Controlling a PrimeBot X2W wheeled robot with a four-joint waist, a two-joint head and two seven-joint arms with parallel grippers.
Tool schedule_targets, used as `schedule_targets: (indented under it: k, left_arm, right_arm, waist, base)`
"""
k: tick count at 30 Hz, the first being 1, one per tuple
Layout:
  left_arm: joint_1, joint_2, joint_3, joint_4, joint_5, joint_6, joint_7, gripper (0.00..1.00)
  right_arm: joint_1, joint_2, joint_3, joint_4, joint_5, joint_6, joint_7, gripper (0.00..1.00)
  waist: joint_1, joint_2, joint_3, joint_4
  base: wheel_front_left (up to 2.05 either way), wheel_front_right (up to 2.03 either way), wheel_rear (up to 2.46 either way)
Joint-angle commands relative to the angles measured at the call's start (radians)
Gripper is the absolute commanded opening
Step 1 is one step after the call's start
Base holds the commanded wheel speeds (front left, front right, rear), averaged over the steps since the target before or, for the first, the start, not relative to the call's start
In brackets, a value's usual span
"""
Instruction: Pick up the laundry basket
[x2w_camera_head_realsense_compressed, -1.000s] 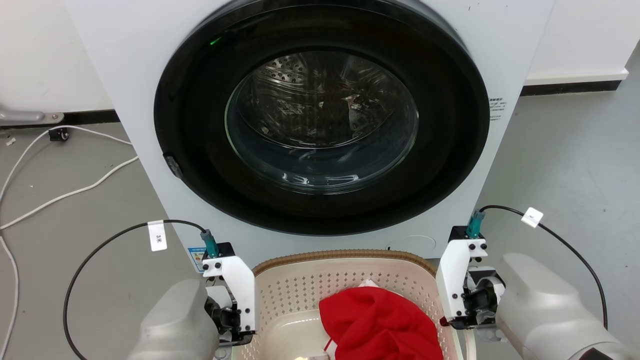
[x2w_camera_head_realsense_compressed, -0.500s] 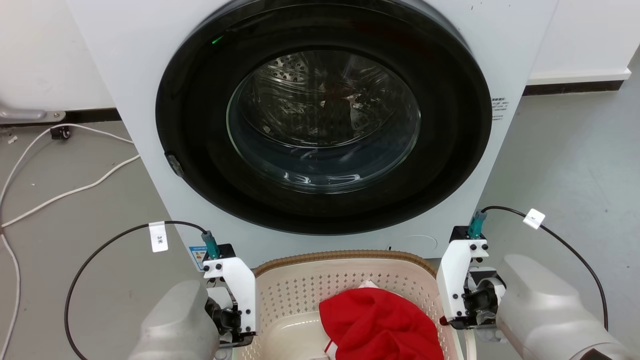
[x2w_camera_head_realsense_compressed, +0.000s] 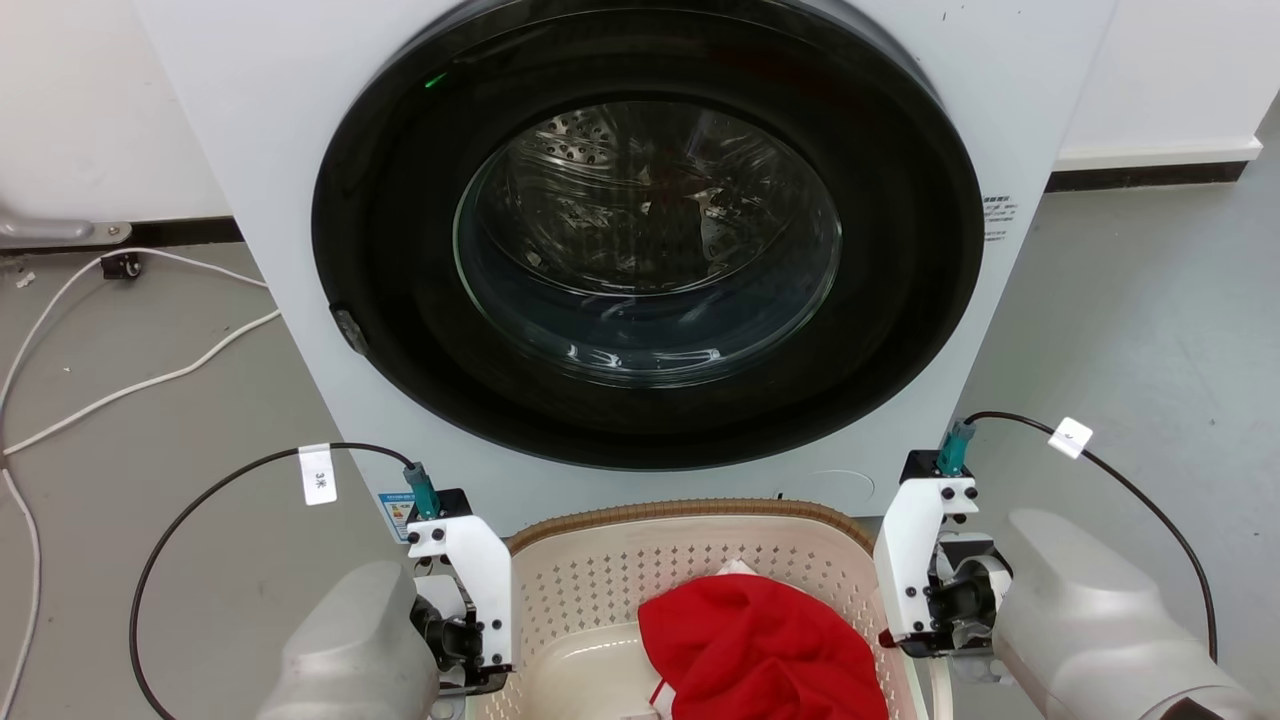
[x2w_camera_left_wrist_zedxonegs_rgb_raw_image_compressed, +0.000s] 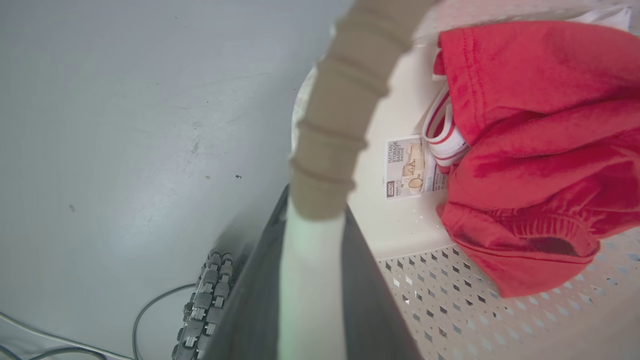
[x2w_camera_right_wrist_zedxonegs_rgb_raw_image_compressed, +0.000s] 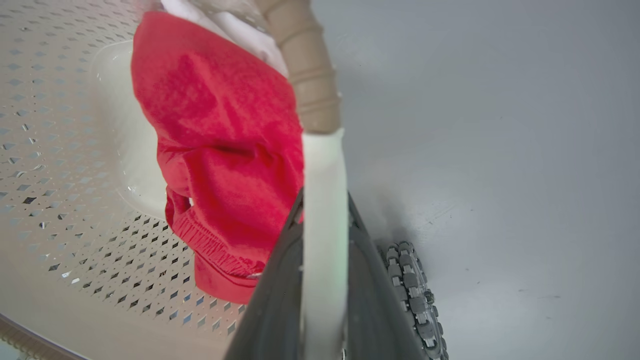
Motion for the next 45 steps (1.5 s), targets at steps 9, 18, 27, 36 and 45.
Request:
schedule_targets:
  k: [9,18,27,36,45]
  left_arm:
    - [0.007,-0.027,-0.013,-0.009,-0.023,-0.011,-0.001,0.00]
    - [0.009,-0.027,-0.020,-0.009,-0.031,-0.008,-0.003,0.00]
    - [0.010,-0.026,-0.026,-0.009,-0.039,-0.008,-0.003,0.00]
    - [0.011,-0.025,-0.033,-0.009,-0.046,-0.008,-0.005,0.00]
    - [0.016,-0.025,-0.039,-0.009,-0.054,-0.009,-0.006,0.00]
  right_arm:
    - [0.009,0.023,0.003,-0.012,0.017,0.004,-0.013,0.00]
    - [0.009,0.021,0.007,-0.012,0.022,0.004,-0.014,0.00]
    - [0.011,0.022,0.010,-0.012,0.028,0.004,-0.009,0.00]
    - [0.013,0.022,0.014,-0.012,0.033,0.004,-0.008,0.00]
    - [0.015,0.023,0.016,-0.012,0.037,0.004,-0.009,0.00]
  waist:
    - [0.0000,0.0000,0.000,0.001]
    - [0.0000,0.0000,0.000,0.001]
    - [0.0000,0.0000,0.000,0.001]
    - [0.0000,0.0000,0.000,0.004]
    - [0.0000,0.0000,-0.001,0.005]
  base:
    - [0.00,0.00,0.00]
    - [0.00,0.00,0.00]
    - [0.00,0.00,0.00]
    - [0.00,0.00,0.00]
    - [0.00,0.00,0.00]
